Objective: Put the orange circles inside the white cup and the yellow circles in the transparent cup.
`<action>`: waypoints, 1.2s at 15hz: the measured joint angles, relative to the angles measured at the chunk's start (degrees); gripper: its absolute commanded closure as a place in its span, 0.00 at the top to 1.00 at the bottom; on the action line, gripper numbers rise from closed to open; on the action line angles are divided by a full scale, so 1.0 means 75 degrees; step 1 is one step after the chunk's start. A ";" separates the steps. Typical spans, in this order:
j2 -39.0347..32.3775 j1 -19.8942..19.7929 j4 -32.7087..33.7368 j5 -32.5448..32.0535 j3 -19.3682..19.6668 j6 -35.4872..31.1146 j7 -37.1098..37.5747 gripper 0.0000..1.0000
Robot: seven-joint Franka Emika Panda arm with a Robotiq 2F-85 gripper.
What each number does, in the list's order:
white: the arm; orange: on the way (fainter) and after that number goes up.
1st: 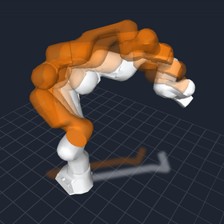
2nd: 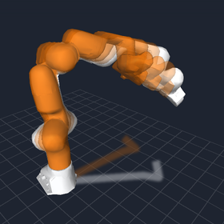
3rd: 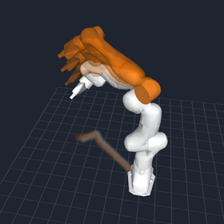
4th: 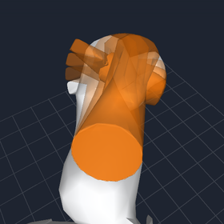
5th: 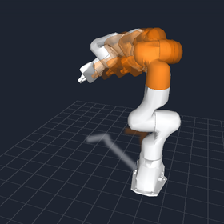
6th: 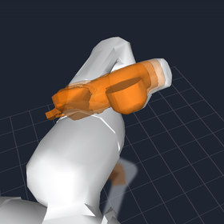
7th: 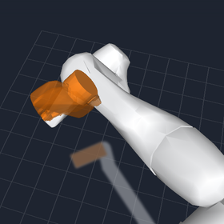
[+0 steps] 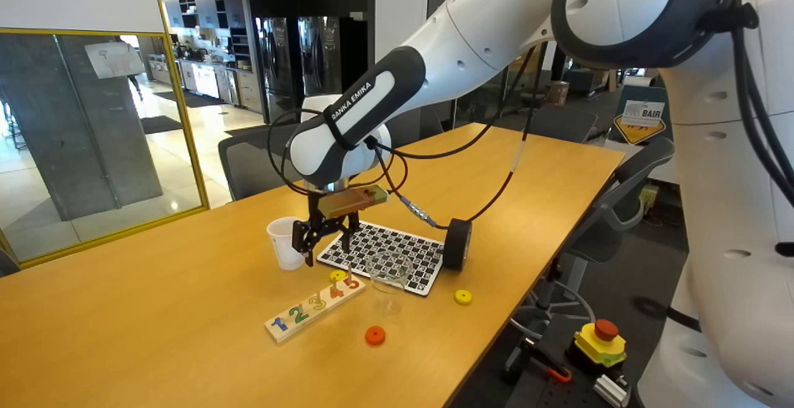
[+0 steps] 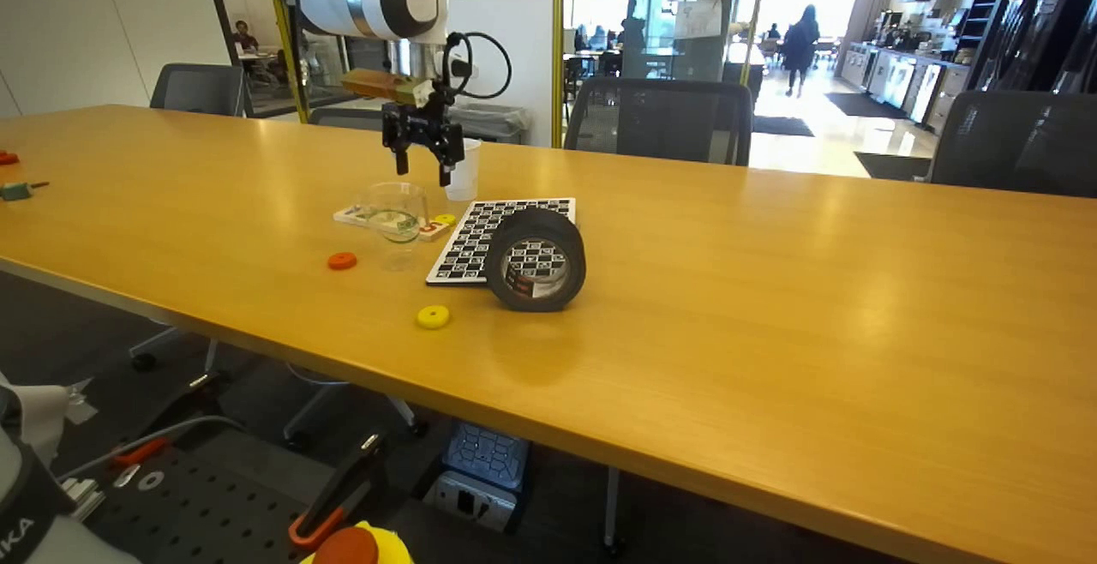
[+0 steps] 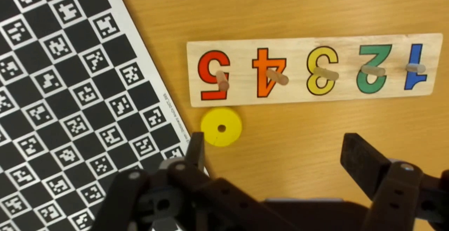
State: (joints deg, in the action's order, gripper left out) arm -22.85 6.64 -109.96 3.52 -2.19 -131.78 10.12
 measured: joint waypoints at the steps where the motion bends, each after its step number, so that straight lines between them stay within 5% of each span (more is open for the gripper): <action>1: -0.0101 -0.0069 0.0020 0.0079 -0.0019 0.0059 -0.0160 1.00; 18: -0.1109 -0.0245 0.0631 0.0305 -0.0079 0.0113 0.0063 1.00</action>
State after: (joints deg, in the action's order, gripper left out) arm -31.17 4.80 -105.23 5.80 -2.78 -130.93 10.60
